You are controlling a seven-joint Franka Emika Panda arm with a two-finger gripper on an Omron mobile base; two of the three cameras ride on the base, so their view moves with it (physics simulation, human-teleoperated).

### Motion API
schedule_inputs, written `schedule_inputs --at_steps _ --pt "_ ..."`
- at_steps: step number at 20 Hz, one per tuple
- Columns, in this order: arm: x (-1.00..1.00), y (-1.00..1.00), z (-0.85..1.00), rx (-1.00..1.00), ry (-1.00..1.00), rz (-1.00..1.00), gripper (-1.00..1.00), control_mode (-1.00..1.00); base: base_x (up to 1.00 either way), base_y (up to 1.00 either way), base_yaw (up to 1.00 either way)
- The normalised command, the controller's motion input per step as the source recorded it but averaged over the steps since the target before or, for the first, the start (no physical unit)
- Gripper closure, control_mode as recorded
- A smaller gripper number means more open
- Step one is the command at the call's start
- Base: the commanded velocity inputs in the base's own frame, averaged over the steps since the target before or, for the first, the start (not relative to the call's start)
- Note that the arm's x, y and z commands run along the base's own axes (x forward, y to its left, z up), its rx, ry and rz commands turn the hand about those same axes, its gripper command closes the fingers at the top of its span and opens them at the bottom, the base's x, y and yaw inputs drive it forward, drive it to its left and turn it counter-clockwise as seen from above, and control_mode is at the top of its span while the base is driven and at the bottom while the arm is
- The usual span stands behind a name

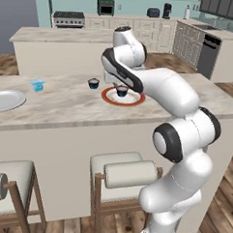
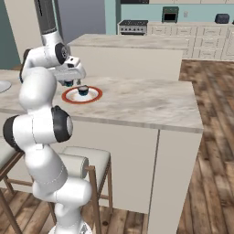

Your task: Place two yogurt containers on each plate.

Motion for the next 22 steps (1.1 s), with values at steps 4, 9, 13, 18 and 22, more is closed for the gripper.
schedule_inputs --at_steps 4,9,13,18,22 --pt "-0.02 0.44 0.27 0.18 0.01 -0.06 -1.00 -1.00 0.00 0.00 0.00" --pt "0.27 0.43 0.04 0.04 0.00 0.00 -1.00 -1.00 0.00 0.00 0.00" --pt "0.45 0.27 0.00 0.00 0.00 0.17 -1.00 -1.00 0.00 0.00 0.00" --pt "0.37 0.08 -0.14 0.00 -0.01 0.34 -1.00 -1.00 0.00 0.00 0.00" --pt "0.42 0.01 -0.13 0.00 0.00 0.49 -1.00 -1.00 0.00 0.00 0.00"
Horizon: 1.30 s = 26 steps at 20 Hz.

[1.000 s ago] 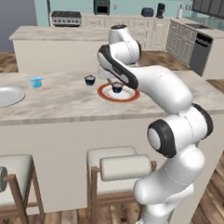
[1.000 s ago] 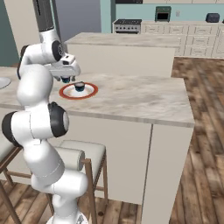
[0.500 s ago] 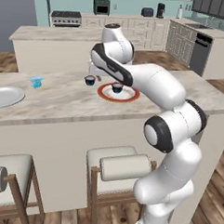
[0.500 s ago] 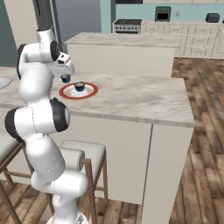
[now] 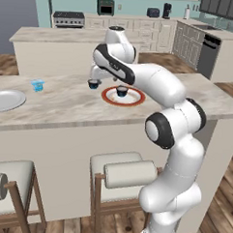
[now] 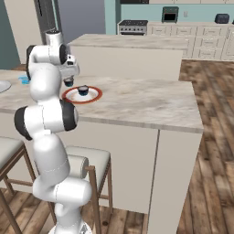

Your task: Place two yogurt containers on each plate.

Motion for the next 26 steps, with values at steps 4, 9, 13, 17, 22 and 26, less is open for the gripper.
schedule_inputs --at_steps 4,9,13,17,22,26 --pt "0.15 0.02 -0.18 -0.02 0.00 0.59 -1.00 -1.00 0.00 0.00 0.00" --pt "0.23 0.04 -0.08 -0.04 0.00 0.57 -1.00 -1.00 0.00 0.00 0.00" --pt "0.31 0.16 -0.01 -0.10 0.00 0.45 -1.00 -1.00 0.00 0.00 0.00" --pt "0.31 0.22 0.00 -0.15 0.00 0.26 -1.00 -1.00 0.00 0.00 0.00" --pt "0.23 0.31 0.00 -0.22 0.00 0.08 -1.00 -1.00 0.00 0.00 0.00" --pt "0.25 0.25 0.00 -0.20 0.00 0.00 -1.00 -1.00 0.00 0.00 0.00"
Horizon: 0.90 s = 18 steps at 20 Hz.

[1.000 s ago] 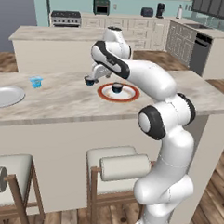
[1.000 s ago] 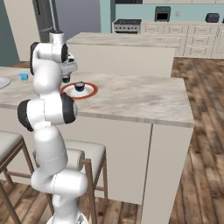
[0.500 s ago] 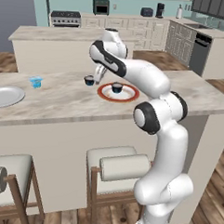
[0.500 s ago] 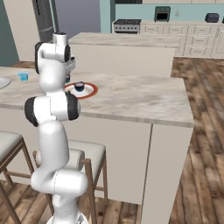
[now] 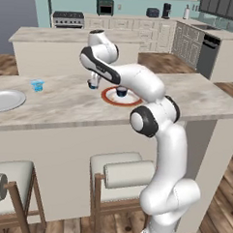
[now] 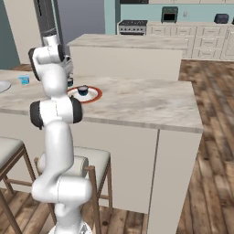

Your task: Place two yogurt containers on each plate.

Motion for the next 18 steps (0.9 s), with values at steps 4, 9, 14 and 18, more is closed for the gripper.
schedule_inputs --at_steps 4,9,14,18 --pt "0.21 0.00 0.00 -0.04 0.00 0.00 -1.00 -1.00 0.00 0.00 0.00" --pt "0.16 -0.13 0.00 0.00 0.00 0.00 -1.00 -1.00 0.00 0.00 0.00" --pt "-0.01 -0.06 -0.14 0.00 0.00 0.00 -1.00 -1.00 0.00 0.00 0.00" --pt "0.05 0.01 -0.21 0.00 -0.01 0.00 -1.00 -1.00 0.00 0.00 0.00"
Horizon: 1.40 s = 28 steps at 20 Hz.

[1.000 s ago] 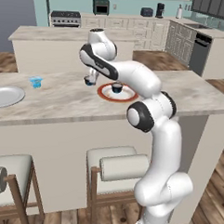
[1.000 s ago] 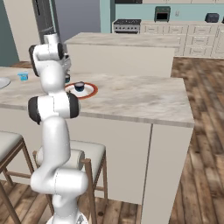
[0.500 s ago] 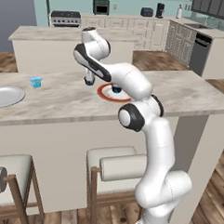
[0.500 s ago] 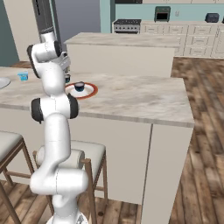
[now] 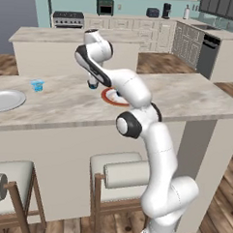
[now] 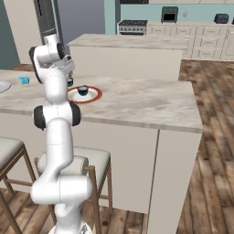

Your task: Place two yogurt containers on each plate.

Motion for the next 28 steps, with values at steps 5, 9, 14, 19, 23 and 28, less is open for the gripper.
schedule_inputs --at_steps 5,9,14,19,23,28 --pt "0.01 0.01 -0.20 0.00 -0.10 0.00 -1.00 -1.00 0.00 0.00 0.00" --pt "0.20 0.00 -0.08 0.00 -0.17 0.00 -1.00 -1.00 0.00 0.00 0.00" --pt "0.21 0.00 -0.06 0.00 -0.16 0.00 -1.00 -1.00 0.00 0.00 0.00" --pt "0.01 0.00 -0.22 0.05 -0.07 0.00 -1.00 -1.00 0.00 0.00 0.00" --pt "0.11 0.00 -0.20 0.08 0.00 0.00 -1.00 -1.00 0.00 0.00 0.00" --pt "0.12 0.00 -0.16 0.11 0.00 0.00 -1.00 -1.00 0.00 0.00 0.00"
